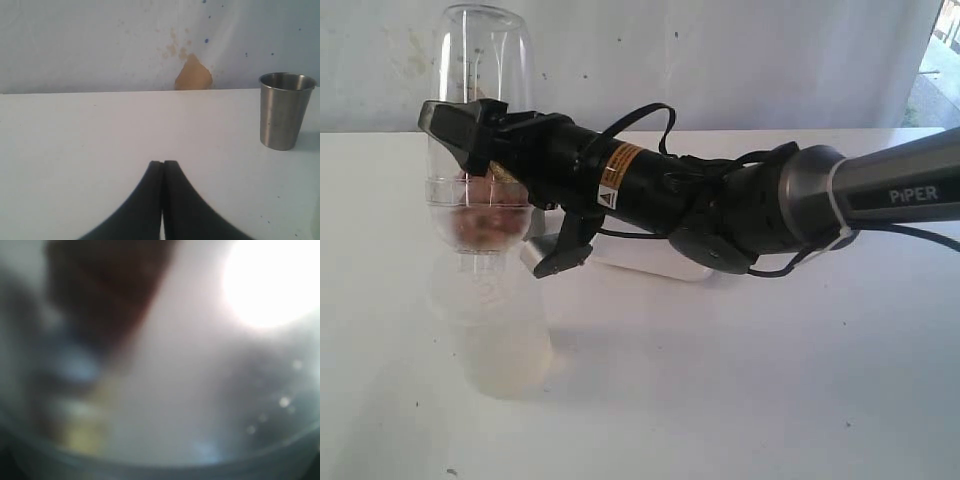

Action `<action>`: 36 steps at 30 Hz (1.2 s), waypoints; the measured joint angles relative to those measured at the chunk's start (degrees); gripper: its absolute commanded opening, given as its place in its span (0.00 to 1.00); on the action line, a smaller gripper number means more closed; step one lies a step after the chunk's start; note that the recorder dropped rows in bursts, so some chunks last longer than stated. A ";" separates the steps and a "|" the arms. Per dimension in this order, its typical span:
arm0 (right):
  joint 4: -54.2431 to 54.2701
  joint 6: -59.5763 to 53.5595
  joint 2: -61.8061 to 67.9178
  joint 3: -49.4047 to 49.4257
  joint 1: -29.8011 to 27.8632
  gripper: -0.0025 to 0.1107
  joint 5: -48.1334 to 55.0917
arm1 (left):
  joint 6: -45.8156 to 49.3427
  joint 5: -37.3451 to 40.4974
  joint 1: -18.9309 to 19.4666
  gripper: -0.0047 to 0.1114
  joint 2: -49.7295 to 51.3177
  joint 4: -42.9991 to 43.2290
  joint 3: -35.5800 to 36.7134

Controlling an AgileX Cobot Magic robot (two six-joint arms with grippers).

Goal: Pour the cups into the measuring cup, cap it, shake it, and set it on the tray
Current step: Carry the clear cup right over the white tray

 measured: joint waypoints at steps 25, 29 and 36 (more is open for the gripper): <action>90.48 84.64 -0.44 -0.34 -0.48 0.02 0.87 | 0.00 0.00 0.00 0.04 0.00 0.00 0.00; 88.22 84.30 -0.44 -0.34 -0.37 0.02 2.35 | 0.00 0.00 0.00 0.04 0.00 0.00 0.00; 87.02 86.01 0.36 -0.34 -0.37 0.02 3.12 | 0.00 0.00 0.00 0.04 0.00 0.00 0.00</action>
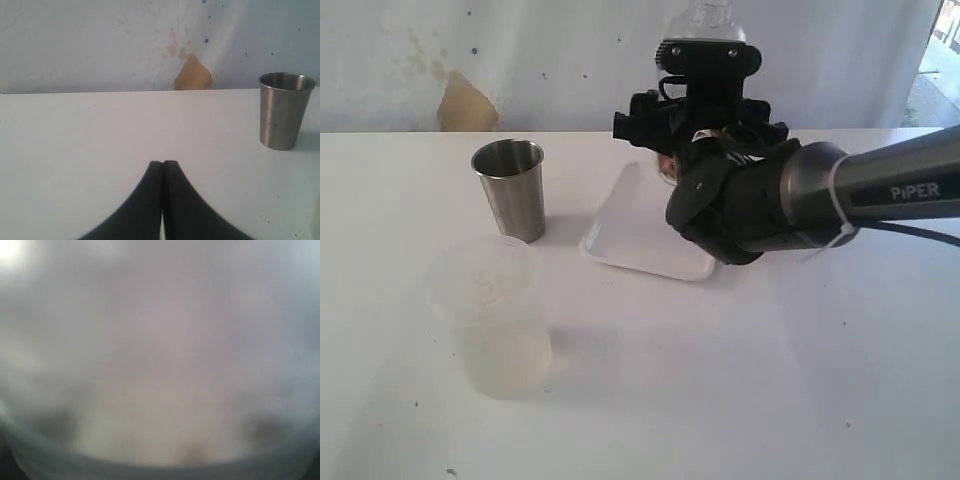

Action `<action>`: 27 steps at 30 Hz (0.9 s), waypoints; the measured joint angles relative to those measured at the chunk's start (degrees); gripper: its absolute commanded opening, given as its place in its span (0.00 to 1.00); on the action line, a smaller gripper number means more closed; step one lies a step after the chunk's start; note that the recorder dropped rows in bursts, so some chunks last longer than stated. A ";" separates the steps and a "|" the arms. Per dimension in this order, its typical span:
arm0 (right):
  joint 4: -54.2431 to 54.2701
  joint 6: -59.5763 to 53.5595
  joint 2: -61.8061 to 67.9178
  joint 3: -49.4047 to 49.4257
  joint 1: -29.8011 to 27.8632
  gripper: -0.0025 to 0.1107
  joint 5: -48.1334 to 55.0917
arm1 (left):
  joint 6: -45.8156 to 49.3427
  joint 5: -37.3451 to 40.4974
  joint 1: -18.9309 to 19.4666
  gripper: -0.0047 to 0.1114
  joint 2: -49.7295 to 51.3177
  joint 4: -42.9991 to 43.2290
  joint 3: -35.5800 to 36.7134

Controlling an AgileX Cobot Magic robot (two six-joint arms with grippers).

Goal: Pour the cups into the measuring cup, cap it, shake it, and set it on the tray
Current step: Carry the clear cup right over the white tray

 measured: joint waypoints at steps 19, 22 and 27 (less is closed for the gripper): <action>-14.85 12.78 18.53 -7.27 -4.00 0.02 0.80 | 0.11 0.00 0.00 0.04 0.00 0.00 0.00; -15.47 12.78 20.25 -8.92 -4.00 0.02 0.79 | 0.11 0.00 0.00 0.04 0.00 0.00 0.00; -15.56 12.78 20.86 -9.65 -4.00 0.02 0.57 | 0.11 0.00 0.00 0.04 0.00 0.00 0.00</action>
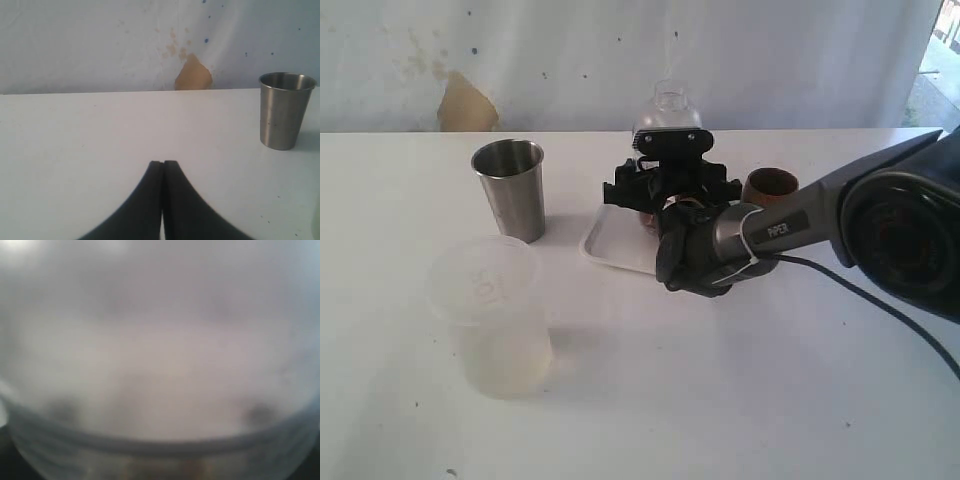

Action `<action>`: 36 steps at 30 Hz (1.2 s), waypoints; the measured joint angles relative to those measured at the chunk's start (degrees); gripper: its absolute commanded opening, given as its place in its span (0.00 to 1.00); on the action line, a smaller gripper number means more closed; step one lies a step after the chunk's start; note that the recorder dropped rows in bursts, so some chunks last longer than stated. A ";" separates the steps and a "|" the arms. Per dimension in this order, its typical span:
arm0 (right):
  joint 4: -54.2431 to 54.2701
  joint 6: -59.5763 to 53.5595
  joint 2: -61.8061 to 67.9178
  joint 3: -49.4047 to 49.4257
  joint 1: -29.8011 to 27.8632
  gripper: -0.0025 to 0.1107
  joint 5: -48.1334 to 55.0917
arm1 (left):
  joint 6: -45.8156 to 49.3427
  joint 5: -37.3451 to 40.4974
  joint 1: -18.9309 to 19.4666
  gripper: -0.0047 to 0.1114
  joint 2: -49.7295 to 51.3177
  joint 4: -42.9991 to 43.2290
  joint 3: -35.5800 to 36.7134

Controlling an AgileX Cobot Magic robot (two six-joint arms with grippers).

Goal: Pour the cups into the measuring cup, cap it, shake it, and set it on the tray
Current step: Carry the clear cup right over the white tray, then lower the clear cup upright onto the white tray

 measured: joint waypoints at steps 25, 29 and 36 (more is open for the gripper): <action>-0.15 -7.85 -0.36 -0.77 0.00 0.13 4.05 | 0.10 0.00 0.00 0.04 0.00 0.00 0.00; -2.24 -8.31 -0.36 -0.77 0.00 0.48 3.85 | 0.10 0.00 0.00 0.04 0.00 0.00 0.00; -2.96 -8.67 -0.36 -0.77 -0.13 0.85 4.85 | 0.10 0.00 0.00 0.04 0.00 0.00 0.00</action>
